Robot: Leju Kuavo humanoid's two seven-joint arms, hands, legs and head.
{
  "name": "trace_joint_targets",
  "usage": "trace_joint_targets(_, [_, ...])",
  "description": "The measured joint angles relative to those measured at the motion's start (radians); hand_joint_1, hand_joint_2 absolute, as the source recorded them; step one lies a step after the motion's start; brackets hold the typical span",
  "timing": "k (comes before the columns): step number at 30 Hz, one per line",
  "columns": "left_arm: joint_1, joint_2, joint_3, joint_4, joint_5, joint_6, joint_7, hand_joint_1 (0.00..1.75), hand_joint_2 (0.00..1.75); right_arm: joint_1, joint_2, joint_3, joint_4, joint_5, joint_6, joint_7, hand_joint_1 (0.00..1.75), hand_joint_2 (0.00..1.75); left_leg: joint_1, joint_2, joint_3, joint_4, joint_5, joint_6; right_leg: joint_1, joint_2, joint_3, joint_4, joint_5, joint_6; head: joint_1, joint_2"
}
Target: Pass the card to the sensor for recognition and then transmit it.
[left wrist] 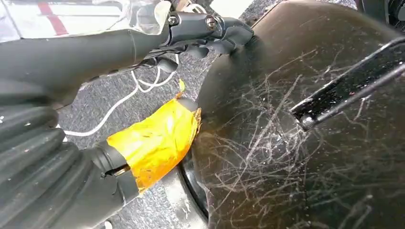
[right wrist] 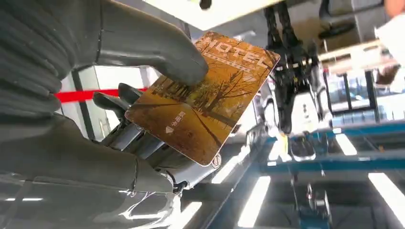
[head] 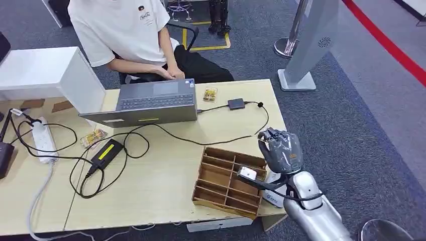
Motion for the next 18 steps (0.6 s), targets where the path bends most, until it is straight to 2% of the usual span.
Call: trace_joint_targets(18, [0.005,-0.005,0.000,0.000,0.010,0.017,0.020,0.00,1.75,0.037,0.008,-0.032,0.112,0.004,-0.026,0.012,1.75,1.75,0.000,0.001,0.003,0.000,-0.001,-0.001,0.000,0.001,0.002,0.000,0.000,0.000,0.000,0.000])
